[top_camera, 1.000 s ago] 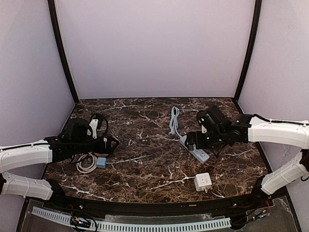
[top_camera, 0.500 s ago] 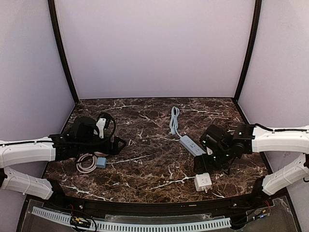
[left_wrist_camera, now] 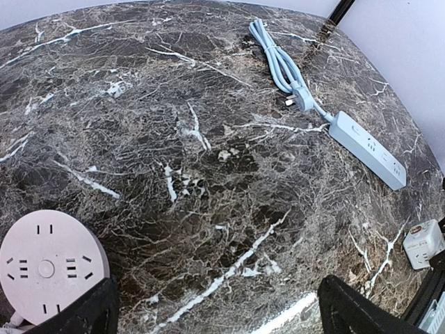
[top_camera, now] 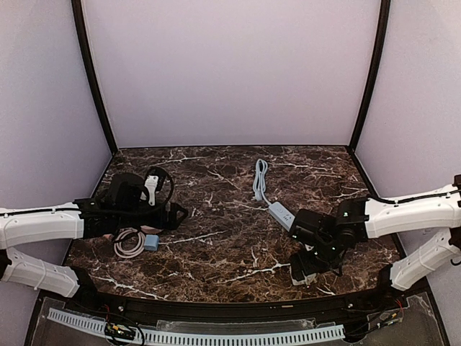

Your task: Insert the plug

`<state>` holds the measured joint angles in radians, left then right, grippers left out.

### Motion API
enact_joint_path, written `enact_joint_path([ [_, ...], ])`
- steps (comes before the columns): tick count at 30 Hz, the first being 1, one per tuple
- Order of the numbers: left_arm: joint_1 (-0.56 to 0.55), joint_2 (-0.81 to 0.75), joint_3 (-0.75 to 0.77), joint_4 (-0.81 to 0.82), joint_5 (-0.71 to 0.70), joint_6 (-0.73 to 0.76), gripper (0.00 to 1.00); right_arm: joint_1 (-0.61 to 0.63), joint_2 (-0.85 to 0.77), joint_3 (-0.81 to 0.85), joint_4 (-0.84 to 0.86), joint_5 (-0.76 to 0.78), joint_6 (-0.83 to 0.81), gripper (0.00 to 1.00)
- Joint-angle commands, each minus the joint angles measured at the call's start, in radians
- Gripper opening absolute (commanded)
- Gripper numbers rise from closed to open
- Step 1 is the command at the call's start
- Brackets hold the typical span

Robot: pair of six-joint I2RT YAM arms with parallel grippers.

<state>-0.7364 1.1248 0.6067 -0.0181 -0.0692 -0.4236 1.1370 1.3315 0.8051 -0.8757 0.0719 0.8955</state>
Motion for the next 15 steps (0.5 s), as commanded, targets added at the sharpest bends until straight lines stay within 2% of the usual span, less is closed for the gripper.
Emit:
enact_joint_path([
  [1,-0.006,0.016,0.027,-0.033,-0.012,-0.009,1.0,0.013,0.028,0.008,-0.02,0.051,0.051,0.85],
  [4,-0.007,0.02,0.031,-0.033,-0.013,-0.009,1.0,0.016,0.049,0.002,0.013,0.061,0.055,0.82],
  [8,-0.009,0.027,0.035,-0.037,-0.019,-0.009,1.0,0.019,0.059,-0.007,0.045,0.043,0.045,0.69],
  [15,-0.01,0.033,0.039,-0.04,-0.015,-0.009,1.0,0.02,0.02,-0.008,0.057,0.042,0.034,0.36],
])
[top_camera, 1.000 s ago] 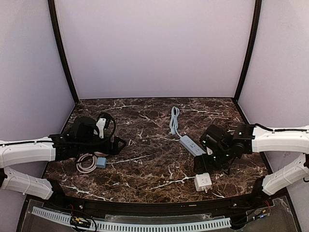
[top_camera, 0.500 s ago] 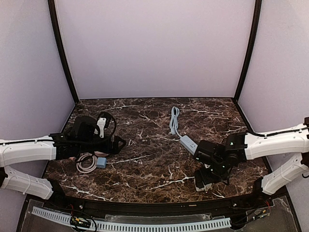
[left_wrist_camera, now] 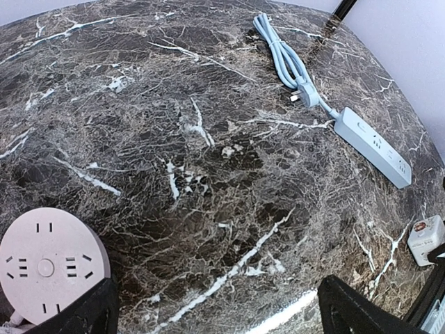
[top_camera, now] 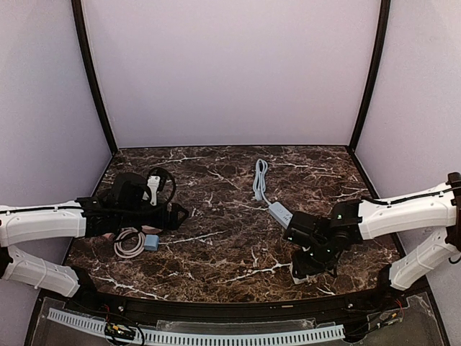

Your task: Insert the plug

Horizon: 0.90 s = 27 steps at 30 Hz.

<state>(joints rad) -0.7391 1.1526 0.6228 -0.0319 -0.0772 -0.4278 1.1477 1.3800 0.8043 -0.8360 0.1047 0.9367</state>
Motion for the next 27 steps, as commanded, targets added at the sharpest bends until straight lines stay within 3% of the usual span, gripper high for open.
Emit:
enact_joint_path([
  [1,-0.007,0.004,0.023,-0.026,-0.006,-0.006,1.0,0.01,-0.033,-0.004,0.017,0.015,-0.01,0.33],
  [18,-0.085,0.01,0.115,-0.048,0.112,-0.097,0.97,0.012,-0.149,0.03,0.292,0.387,-0.15,0.2],
  [27,-0.144,0.082,0.223,-0.036,0.239,-0.103,0.96,0.012,-0.172,-0.01,0.576,0.478,-0.348,0.12],
])
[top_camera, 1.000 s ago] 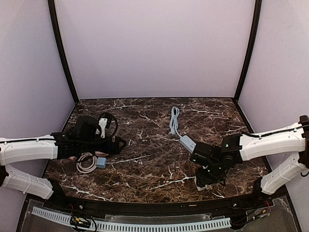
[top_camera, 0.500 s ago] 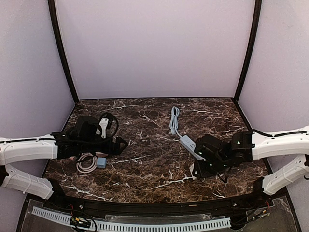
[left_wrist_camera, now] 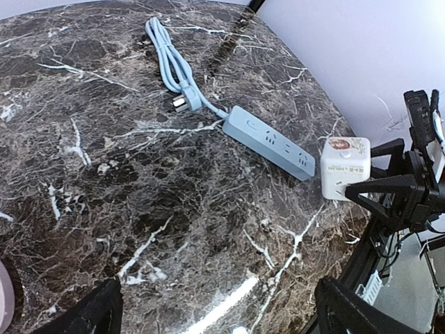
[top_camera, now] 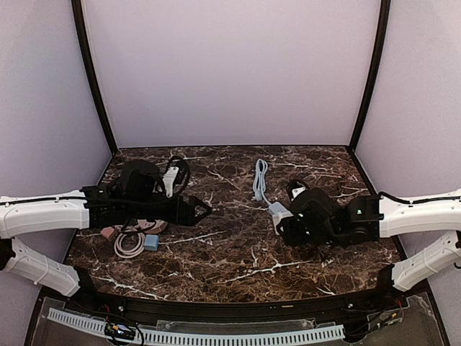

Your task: Insert the plug

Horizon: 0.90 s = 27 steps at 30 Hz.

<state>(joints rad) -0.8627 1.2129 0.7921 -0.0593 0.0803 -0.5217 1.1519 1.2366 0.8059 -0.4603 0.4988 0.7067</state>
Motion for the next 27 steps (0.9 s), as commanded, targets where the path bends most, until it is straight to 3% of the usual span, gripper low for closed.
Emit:
enact_joint_path([
  [1,-0.024,0.036,0.063,-0.008,0.109,-0.007,0.96,0.008,-0.031,-0.019,0.239,0.084,-0.149,0.11],
  [11,-0.096,0.175,0.252,-0.065,0.209,0.035,0.95,0.045,-0.092,-0.092,0.41,0.063,-0.329,0.1],
  [16,-0.119,0.239,0.333,-0.109,0.209,0.064,0.93,0.099,-0.101,-0.099,0.443,0.08,-0.416,0.04],
  [27,-0.17,0.38,0.497,-0.199,0.241,0.121,0.89,0.222,-0.02,-0.069,0.456,0.189,-0.516,0.03],
])
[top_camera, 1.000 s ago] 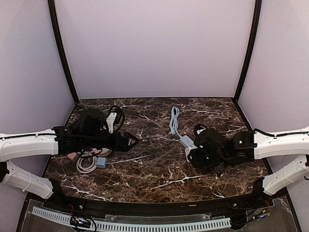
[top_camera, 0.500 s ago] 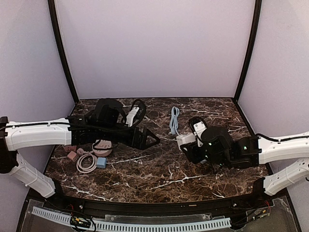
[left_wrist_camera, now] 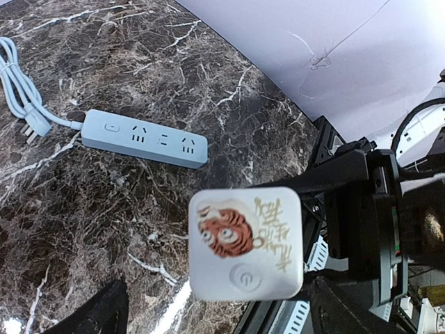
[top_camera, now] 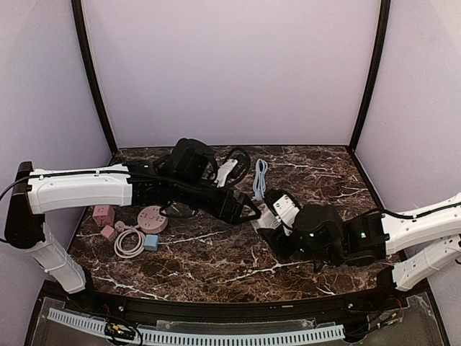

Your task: Insert the plug

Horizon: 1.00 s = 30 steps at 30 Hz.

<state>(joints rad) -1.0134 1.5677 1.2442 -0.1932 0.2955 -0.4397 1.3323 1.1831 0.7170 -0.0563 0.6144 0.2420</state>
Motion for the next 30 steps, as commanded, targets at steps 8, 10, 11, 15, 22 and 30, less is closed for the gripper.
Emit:
enact_joint_path([
  [8,-0.035,0.086,0.079,-0.09,0.037,0.05,0.85,0.103,0.101,0.037,0.095,0.153,-0.102,0.01],
  [10,-0.038,0.092,0.078,-0.091,0.055,0.056,0.84,0.11,0.105,0.039,0.101,0.159,-0.11,0.0],
  [11,-0.039,0.095,0.076,-0.089,0.06,0.058,0.84,0.114,0.105,0.038,0.105,0.158,-0.115,0.0],
  [15,-0.04,0.105,0.072,-0.083,0.101,0.078,0.83,0.121,0.101,0.039,0.108,0.14,-0.136,0.0],
  [22,-0.042,0.148,0.096,-0.078,0.147,0.087,0.63,0.137,0.095,0.033,0.114,0.159,-0.161,0.0],
  [30,-0.044,0.125,0.1,-0.096,0.141,0.11,0.13,0.142,0.113,0.046,0.075,0.213,-0.115,0.14],
])
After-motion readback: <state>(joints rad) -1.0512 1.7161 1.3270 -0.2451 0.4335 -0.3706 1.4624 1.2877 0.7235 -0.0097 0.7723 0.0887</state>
